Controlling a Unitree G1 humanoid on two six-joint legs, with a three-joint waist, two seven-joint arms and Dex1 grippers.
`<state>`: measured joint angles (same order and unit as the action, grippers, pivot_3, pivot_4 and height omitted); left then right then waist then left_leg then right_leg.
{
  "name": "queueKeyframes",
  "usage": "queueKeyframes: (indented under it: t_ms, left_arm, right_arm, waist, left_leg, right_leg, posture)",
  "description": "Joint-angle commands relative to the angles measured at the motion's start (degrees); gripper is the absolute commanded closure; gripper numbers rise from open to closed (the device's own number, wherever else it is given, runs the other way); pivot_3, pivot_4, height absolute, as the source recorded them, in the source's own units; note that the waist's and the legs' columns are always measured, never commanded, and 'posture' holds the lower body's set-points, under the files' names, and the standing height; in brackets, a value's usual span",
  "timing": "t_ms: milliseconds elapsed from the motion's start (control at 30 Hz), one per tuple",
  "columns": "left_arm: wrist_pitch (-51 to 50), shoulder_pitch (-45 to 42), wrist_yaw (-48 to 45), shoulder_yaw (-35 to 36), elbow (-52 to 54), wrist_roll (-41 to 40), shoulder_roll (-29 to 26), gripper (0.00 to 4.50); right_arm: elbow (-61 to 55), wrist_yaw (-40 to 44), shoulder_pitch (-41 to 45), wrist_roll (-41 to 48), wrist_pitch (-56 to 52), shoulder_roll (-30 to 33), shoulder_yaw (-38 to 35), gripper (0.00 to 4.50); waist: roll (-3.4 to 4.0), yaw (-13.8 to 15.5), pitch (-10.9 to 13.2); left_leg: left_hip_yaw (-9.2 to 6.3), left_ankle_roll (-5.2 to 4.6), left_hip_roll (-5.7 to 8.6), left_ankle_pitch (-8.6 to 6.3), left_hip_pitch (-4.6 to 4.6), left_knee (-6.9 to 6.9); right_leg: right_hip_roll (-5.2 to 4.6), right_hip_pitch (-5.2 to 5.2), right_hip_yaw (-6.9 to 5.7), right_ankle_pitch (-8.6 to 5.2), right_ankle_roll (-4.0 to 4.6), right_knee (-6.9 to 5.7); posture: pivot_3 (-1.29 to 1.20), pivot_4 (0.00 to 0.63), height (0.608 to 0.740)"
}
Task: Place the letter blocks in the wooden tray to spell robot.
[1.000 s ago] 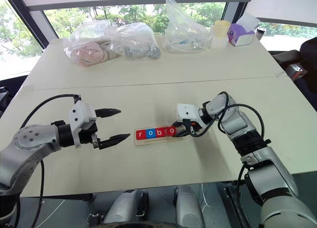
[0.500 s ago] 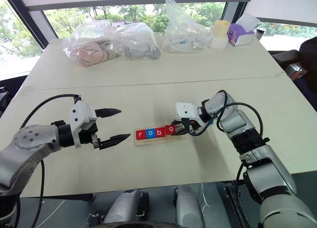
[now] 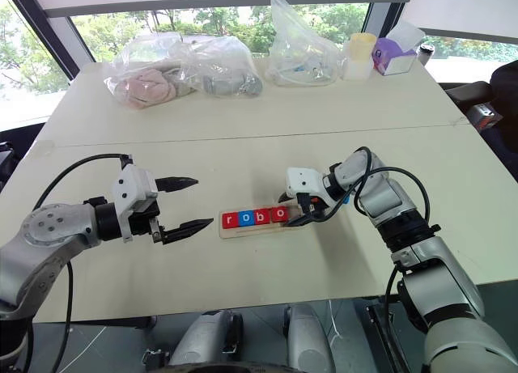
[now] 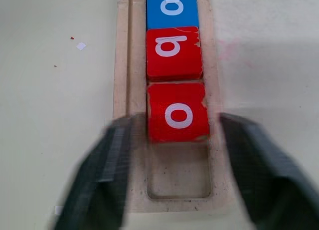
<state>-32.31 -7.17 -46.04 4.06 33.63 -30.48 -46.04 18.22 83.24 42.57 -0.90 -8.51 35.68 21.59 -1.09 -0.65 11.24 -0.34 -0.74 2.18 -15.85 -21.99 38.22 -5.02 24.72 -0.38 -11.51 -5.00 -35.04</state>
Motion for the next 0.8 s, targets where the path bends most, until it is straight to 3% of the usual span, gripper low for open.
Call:
queueKeyframes:
  t_ms: [33,233,800]
  left_arm:
    - [0.65,-0.78,0.1,0.74,0.9,0.07,0.08,0.0]
    - [0.69,-0.94,0.14,0.52,0.8,0.14,0.27,0.0]
    - [0.77,-2.08,-0.3,-0.26,0.23,0.34,0.47,0.0]
  right_arm:
    - [-2.36,0.17,1.41,1.15,-0.47,0.04,-1.17,0.04]
    - [-2.55,-2.16,3.55,3.4,-3.02,-0.44,-4.19,0.04]
    - [3.21,-6.28,1.67,-1.36,6.37,1.9,-3.94,0.04]
  waist:
    - [0.0,0.0,0.0]
    - [0.0,-0.06,0.0]
    - [0.0,-0.09,0.0]
  left_leg:
    - [0.0,0.0,0.0,0.0,-0.02,0.0]
    - [0.0,0.0,0.0,0.0,-0.28,0.0]
    - [0.01,0.01,0.02,0.0,-0.4,0.0]
  right_leg:
    - [0.0,0.02,0.0,0.0,0.0,0.0]
    - [0.0,0.3,0.0,0.02,-0.01,-0.02]
    - [0.0,0.42,0.0,0.02,-0.01,-0.03]
  posture:
    - [0.0,0.15,0.725]
    - [0.0,0.15,0.725]
    - [0.0,0.15,0.725]
